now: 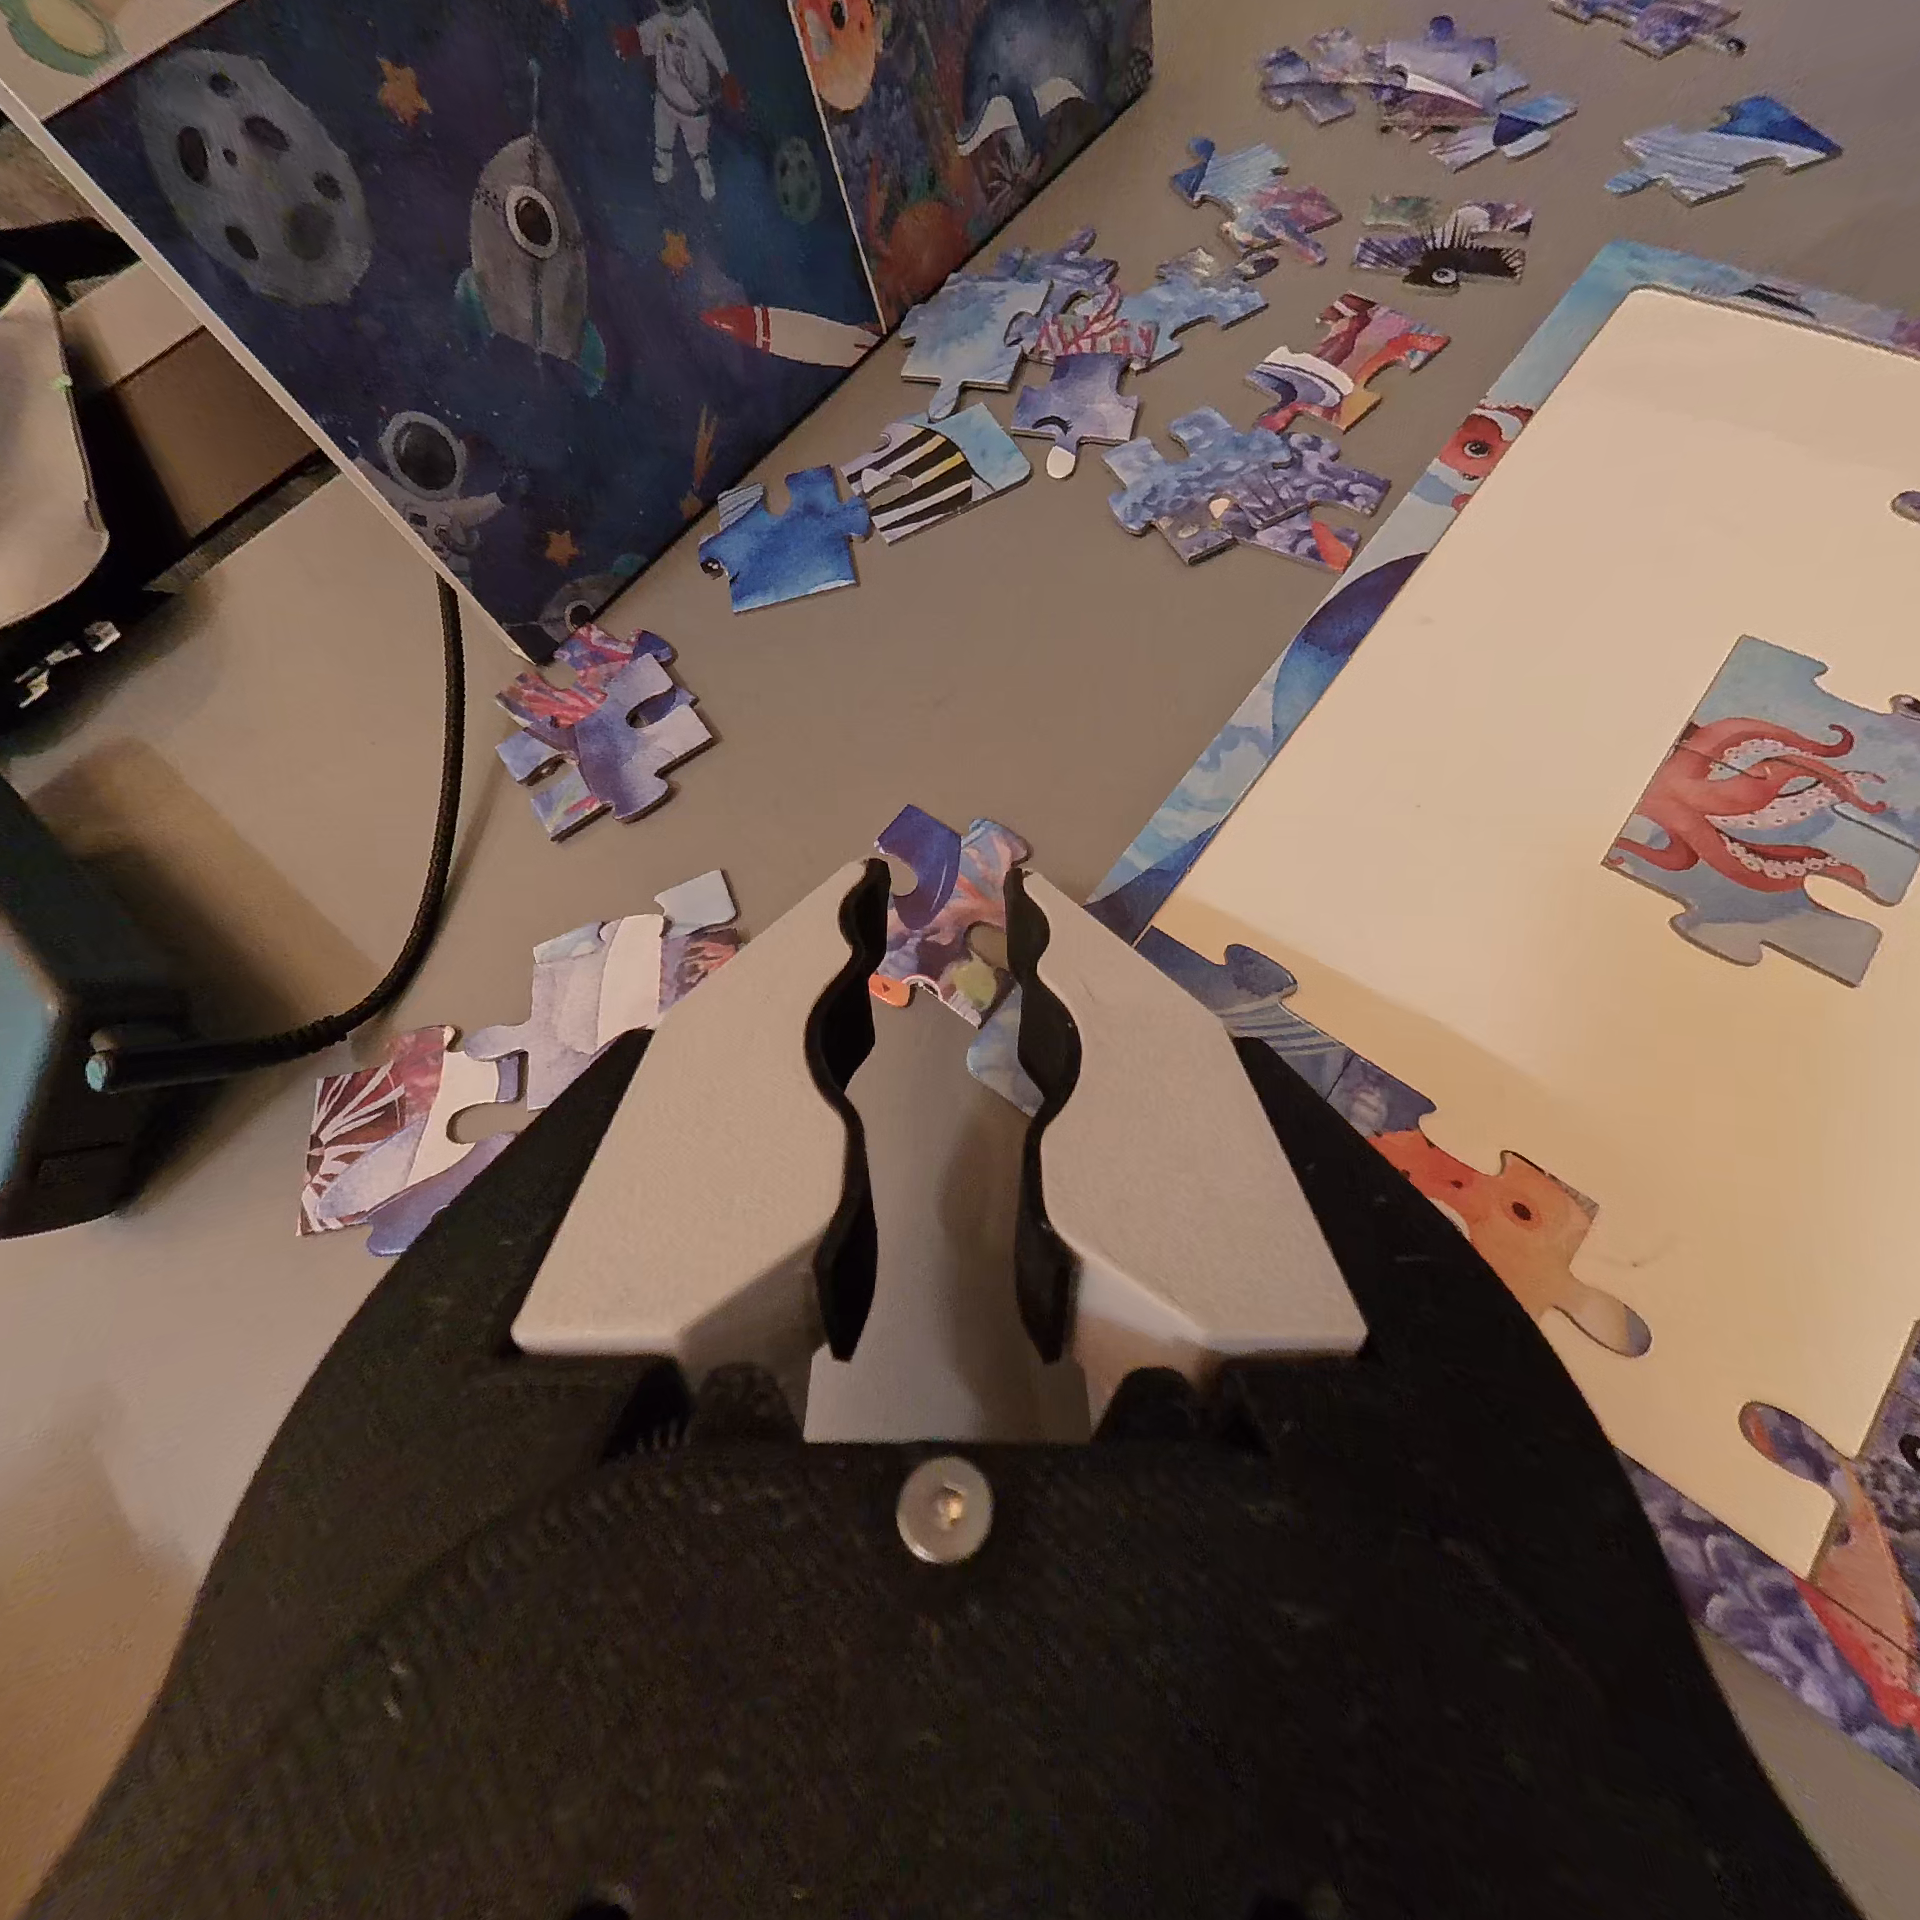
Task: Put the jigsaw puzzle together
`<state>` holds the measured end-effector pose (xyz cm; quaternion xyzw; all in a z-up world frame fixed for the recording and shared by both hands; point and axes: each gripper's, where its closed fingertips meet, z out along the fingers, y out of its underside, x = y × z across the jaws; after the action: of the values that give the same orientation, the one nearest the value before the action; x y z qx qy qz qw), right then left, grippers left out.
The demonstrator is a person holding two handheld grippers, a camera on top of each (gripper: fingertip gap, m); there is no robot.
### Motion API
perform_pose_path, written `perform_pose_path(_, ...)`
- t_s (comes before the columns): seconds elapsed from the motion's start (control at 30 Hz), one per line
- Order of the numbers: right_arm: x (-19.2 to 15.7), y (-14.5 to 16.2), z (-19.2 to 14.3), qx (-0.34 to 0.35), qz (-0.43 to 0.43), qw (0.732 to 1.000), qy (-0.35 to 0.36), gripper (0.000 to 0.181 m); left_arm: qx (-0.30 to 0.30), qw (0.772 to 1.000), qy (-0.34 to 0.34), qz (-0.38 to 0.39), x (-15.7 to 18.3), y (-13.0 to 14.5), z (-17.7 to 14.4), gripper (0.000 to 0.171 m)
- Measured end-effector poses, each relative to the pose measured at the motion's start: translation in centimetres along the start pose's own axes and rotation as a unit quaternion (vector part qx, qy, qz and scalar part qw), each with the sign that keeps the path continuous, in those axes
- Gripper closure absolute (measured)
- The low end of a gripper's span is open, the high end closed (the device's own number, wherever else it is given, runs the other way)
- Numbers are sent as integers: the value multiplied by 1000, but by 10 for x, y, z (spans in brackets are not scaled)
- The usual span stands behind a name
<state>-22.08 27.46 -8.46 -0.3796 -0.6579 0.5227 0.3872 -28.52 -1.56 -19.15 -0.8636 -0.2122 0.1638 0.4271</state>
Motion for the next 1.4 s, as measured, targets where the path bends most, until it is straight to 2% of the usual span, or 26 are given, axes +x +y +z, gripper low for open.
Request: perform_pose_path(1.4,0,5,4,-11,11,1000,0,159,-2,1000,-1,3,0,1,0,151)
